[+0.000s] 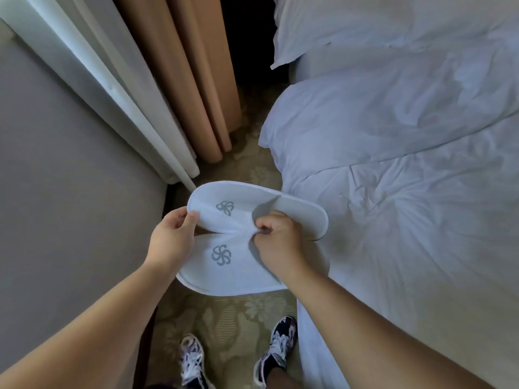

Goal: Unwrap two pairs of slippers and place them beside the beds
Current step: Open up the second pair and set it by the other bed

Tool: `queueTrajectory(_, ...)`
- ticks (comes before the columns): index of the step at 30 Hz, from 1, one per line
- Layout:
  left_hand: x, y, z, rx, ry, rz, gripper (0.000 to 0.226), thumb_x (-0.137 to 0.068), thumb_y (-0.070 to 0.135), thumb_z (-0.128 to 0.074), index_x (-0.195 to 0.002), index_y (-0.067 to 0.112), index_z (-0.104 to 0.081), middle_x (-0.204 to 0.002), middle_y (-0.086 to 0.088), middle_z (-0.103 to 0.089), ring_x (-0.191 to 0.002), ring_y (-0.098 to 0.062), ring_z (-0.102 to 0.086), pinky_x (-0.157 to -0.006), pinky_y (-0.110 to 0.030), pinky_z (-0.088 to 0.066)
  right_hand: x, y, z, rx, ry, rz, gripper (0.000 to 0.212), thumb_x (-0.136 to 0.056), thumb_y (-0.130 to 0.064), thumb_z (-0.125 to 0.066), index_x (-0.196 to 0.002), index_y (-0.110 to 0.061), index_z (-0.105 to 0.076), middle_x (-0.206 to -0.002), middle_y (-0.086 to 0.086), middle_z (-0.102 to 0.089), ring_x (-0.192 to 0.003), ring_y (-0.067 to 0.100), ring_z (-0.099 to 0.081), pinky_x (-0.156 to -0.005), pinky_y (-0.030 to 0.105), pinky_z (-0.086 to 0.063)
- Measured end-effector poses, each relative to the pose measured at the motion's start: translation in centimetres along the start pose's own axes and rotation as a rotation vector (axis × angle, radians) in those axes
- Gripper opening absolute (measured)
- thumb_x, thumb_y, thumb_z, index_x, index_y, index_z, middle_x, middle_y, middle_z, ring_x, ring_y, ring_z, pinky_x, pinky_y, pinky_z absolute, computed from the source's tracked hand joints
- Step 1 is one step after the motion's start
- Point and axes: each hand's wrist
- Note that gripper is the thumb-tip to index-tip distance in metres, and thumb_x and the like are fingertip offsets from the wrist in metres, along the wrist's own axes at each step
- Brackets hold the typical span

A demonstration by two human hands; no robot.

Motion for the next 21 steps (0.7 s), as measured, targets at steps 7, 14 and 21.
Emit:
queueTrajectory(7, -7.1, -5.0, -4.0, 0.122, -0.178, 0.227, 0.077, -0.078, 0.084, -0.028, -0.140, 0.042, -0.050, -0.124, 0.013, -0.053, -0.112, -0.014, -0.054, -0.097, -0.038, -0.040, -5.0, 8.0, -6.8, 0.119, -0.005, -0.107, 0.023, -0.074, 0.008, -0.058, -0.085, -0.005, -0.073, -0.088, -0.005, -0.056, -0.083, 0.021, -0.059, -0.078, 0.029, -0.048)
queueTrajectory(14, -15.4, -11.6, -6.1, 0.250, -0.338, 0.374, 0.080, -0.066, 0.095, -0.032, -0.128, 0.051, -0.057, -0.104, 0.025, -0.066, -0.091, 0.003, -0.065, -0.075, -0.029, -0.049, -8.6, 14.6, -14.5, 0.159, 0.011, -0.204, 0.026, -0.078, 0.007, -0.059, -0.095, -0.006, -0.073, -0.092, -0.009, -0.057, -0.084, 0.012, -0.057, -0.080, 0.019, -0.045)
queueTrajectory(21, -23.6, -20.0, -11.3, 0.243, -0.459, 0.438, 0.089, -0.071, 0.095, -0.027, -0.142, 0.046, -0.047, -0.136, 0.011, -0.057, -0.112, -0.008, -0.058, -0.109, -0.046, -0.038, -12.7, 24.7, -20.6, 0.177, -0.007, -0.243, 0.025, -0.079, 0.009, -0.058, -0.095, -0.004, -0.073, -0.081, -0.021, -0.048, -0.078, 0.007, -0.053, -0.075, 0.018, -0.041)
Point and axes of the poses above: each hand's wrist, its own x-axis away from the middle knuckle, its own z-axis out of the back of the hand, y = z × x
